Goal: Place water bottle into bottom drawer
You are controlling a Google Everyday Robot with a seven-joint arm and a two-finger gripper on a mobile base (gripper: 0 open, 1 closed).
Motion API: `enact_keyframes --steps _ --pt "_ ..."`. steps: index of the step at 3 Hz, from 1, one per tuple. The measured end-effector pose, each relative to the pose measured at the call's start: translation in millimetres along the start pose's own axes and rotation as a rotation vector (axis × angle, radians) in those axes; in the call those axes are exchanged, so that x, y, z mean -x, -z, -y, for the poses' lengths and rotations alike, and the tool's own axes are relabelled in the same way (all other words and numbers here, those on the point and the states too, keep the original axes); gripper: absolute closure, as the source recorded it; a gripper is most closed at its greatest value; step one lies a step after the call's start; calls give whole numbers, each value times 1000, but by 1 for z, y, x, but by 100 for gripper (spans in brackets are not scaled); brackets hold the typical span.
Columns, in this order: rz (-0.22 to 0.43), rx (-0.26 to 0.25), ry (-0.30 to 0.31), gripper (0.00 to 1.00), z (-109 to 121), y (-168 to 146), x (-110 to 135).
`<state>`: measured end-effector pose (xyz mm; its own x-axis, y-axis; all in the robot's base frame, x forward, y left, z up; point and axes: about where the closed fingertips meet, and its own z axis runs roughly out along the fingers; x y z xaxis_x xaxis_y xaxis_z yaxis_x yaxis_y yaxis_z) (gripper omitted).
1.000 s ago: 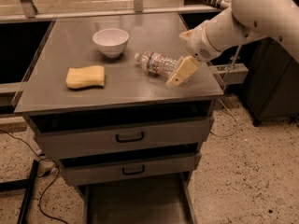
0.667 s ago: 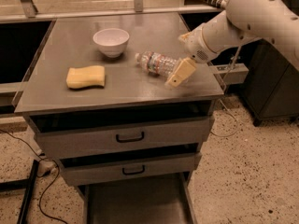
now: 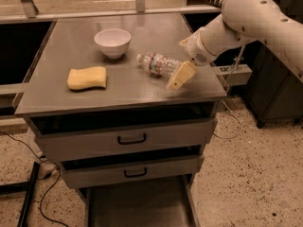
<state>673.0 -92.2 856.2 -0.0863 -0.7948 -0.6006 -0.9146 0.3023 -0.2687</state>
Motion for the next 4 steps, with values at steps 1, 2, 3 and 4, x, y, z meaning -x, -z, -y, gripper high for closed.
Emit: enact_keyframes --steps 1,2,3,4 --pt "0 0 0 19 0 0 0" --pt "0 0 0 41 0 0 0" --pt "0 0 0 64 0 0 0" --pt "0 0 0 88 0 0 0"
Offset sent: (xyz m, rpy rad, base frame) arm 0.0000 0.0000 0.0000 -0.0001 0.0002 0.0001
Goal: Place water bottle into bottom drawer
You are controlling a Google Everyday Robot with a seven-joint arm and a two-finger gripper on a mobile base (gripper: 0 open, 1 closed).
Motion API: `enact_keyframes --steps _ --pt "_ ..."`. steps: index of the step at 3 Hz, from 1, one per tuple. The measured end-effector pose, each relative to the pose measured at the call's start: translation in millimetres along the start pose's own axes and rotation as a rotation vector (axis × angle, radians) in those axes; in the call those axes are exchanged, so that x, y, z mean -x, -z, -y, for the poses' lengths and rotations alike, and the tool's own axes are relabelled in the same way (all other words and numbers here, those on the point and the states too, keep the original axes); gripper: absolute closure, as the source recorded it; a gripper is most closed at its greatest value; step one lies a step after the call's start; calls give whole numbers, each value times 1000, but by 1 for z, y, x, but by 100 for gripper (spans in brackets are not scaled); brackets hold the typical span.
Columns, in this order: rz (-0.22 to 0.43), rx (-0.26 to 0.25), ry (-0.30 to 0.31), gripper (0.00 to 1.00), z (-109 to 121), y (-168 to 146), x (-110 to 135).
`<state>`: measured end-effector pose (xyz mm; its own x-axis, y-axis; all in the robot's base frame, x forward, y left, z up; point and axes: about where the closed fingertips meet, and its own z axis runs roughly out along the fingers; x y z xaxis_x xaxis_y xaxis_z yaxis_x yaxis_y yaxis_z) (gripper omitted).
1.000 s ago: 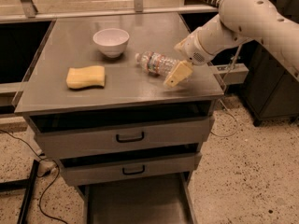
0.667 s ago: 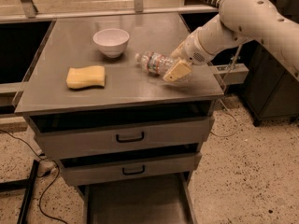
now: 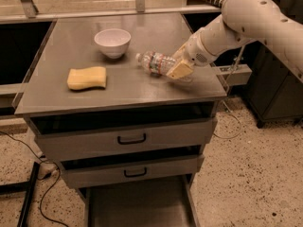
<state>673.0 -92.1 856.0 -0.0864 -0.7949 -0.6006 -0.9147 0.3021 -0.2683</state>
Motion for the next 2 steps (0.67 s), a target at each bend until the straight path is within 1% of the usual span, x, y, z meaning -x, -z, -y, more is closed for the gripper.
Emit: enact_keyframes --steps 1,2 --pt "0 0 0 100 0 0 0" --pt "0 0 0 100 0 0 0"
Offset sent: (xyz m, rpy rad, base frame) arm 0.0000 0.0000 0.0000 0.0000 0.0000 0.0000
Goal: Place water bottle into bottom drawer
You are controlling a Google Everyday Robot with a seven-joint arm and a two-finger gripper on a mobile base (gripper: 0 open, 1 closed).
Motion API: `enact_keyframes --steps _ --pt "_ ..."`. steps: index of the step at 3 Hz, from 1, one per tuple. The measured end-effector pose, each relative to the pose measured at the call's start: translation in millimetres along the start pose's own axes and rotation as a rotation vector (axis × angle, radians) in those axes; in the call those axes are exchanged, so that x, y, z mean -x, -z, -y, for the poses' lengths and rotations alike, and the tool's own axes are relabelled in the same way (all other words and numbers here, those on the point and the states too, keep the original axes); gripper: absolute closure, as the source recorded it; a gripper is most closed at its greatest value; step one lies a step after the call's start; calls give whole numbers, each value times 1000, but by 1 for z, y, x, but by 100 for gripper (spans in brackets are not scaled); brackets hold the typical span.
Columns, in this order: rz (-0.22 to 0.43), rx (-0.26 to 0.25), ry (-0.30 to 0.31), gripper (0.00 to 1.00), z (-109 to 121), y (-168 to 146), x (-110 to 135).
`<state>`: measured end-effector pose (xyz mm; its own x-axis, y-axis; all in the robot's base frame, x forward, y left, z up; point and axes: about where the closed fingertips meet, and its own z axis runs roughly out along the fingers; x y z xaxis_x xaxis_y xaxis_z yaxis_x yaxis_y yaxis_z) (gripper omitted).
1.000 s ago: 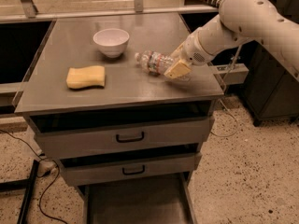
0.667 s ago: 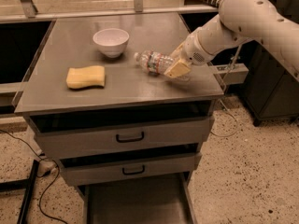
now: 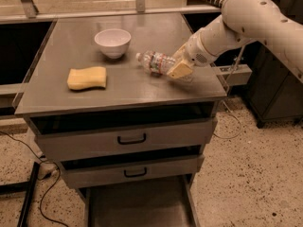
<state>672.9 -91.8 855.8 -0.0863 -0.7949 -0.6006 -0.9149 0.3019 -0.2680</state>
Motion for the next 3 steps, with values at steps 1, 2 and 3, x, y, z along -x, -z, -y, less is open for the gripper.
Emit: enact_keyframes --steps 1,2,3 --pt "18 -1 -1 100 -6 5 2" --pt "49 -19 -3 100 -17 24 6" --pt "73 -43 1 100 -32 51 3"
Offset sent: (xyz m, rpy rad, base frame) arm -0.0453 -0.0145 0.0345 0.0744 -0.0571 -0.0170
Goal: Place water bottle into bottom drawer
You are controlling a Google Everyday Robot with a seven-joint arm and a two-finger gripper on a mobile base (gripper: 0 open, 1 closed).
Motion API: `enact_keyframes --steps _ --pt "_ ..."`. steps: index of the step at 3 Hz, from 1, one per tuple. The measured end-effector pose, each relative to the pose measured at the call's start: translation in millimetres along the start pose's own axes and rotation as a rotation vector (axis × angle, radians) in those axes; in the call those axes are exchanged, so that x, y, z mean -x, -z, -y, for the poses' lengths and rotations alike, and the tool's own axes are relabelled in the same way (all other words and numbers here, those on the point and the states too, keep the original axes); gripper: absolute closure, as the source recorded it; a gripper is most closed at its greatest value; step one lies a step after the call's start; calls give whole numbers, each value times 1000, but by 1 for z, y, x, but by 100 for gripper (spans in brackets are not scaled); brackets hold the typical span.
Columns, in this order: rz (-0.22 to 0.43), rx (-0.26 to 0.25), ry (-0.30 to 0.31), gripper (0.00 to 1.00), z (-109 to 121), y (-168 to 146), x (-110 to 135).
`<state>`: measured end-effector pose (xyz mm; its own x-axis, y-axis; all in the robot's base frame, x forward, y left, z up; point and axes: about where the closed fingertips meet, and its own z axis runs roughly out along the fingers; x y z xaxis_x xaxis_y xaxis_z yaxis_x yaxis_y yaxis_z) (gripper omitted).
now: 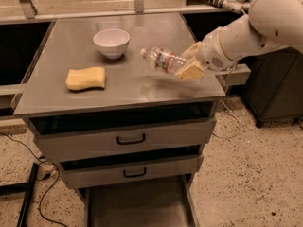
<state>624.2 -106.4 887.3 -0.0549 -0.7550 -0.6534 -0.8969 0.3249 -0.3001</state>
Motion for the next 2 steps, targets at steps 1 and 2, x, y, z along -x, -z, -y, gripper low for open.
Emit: enact_keyframes --steps 1,2 --pt "8 -32 19 100 -19 31 -9" --pt "-5 -58 36 100 -45 60 -28"
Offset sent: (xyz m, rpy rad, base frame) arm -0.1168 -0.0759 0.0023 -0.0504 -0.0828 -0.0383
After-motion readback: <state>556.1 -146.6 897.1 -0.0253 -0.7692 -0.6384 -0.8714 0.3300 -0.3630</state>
